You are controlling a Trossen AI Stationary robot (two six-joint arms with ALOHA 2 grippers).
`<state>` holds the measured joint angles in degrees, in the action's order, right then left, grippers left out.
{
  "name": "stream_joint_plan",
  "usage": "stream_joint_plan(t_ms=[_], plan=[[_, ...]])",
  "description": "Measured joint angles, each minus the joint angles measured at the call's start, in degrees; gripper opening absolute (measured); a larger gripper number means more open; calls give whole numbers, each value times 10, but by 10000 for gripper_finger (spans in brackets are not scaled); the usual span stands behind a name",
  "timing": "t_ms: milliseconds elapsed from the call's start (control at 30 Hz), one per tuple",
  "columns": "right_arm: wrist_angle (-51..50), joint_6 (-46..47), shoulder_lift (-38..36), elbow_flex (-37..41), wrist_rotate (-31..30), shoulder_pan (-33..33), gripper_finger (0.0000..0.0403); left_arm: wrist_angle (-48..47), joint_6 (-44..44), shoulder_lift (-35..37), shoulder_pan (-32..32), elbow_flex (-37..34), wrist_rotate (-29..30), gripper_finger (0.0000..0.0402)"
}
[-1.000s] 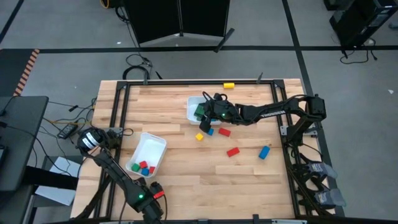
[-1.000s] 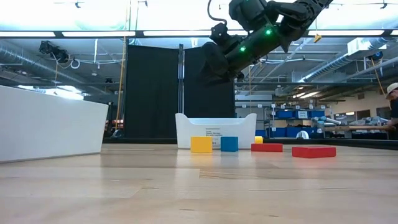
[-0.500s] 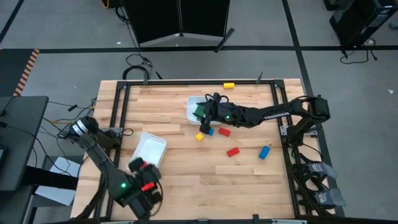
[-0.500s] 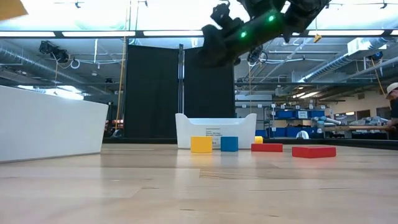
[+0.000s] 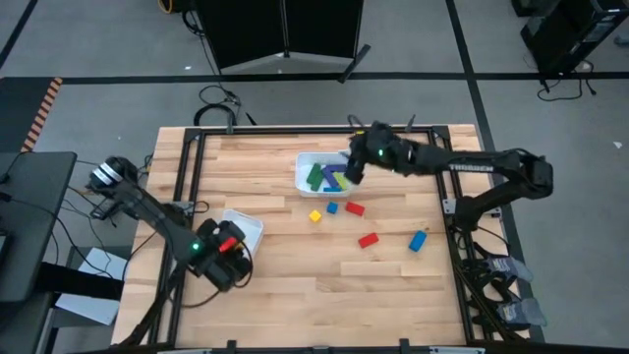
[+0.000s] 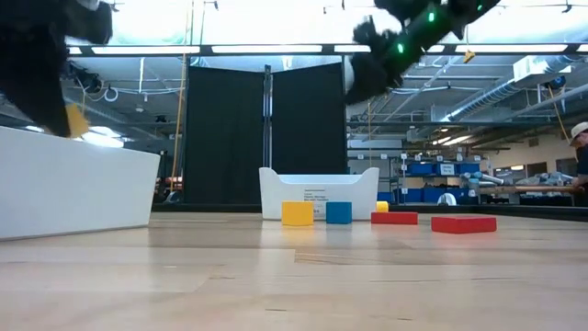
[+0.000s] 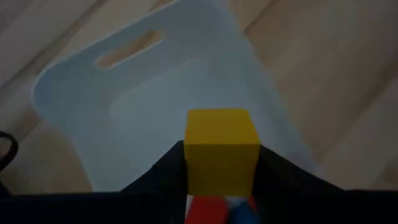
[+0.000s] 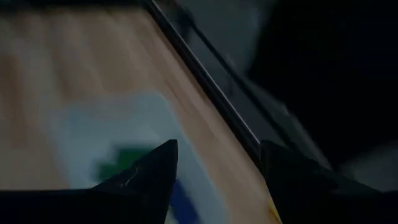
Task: Sort blocks by size
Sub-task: Put the square yellow block into the bottom white bin, then put the rectangular yellow block into the top white bin
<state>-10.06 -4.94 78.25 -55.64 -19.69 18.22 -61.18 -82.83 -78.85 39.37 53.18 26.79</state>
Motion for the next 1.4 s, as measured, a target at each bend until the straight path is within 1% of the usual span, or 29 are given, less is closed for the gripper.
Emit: stream_joint_plan(t_ms=[33, 100, 167, 200, 233, 267, 367, 433, 500, 533, 567, 633, 700, 833, 1000, 1200, 1400], plan=[[-24, 1, 2, 0, 8, 23, 239, 6, -1, 7, -5, -12, -6, 137], [-58, 1, 15, 0, 49, 74, 241, 21, -1, 14, -12, -28, -9, 137], [-65, -9, 40, 0, 96, 122, 243, 16, 0, 16, -16, -32, -9, 137], [-64, -21, 56, 0, 109, 141, 246, 19, 1, 16, -17, -32, -9, 144], [-58, -38, 72, 0, 112, 159, 248, 21, 2, 16, -18, -32, -9, 164], [-49, -59, 88, 0, 112, 177, 251, 21, 2, 16, -18, -32, -9, 191], [-48, -118, 136, -13, 120, 221, 261, 35, 2, 16, -19, -32, -9, 286], [-60, -169, 163, -30, 122, 241, 267, 49, 3, 16, -18, -32, -9, 339], [-81, -224, 188, -53, 123, 255, 272, 56, 3, 16, -18, -31, -9, 377], [-93, -252, 200, -64, 123, 260, 275, 56, 3, 16, -18, -29, -9, 386], [-107, -276, 211, -75, 125, 263, 276, 57, 3, 16, -18, -26, -7, 389], [-122, -314, 229, -97, 135, 267, 278, 58, 3, 16, -18, -21, 2, 381], [-131, -339, 244, -114, 152, 269, 278, 56, 3, 16, -18, -16, 25, 367], [-137, -368, 272, -131, 154, 270, 272, 56, 3, 16, -18, -3, 71, 342], [-140, -382, 292, -132, 152, 272, 266, 56, 4, 16, -18, 9, 97, 327], [-122, -390, 305, -132, 153, 281, 262, 58, 4, 16, -18, 13, 125, 324], [-122, -392, 316, -131, 172, 288, 257, 70, 3, 15, -18, 13, 128, 324]])
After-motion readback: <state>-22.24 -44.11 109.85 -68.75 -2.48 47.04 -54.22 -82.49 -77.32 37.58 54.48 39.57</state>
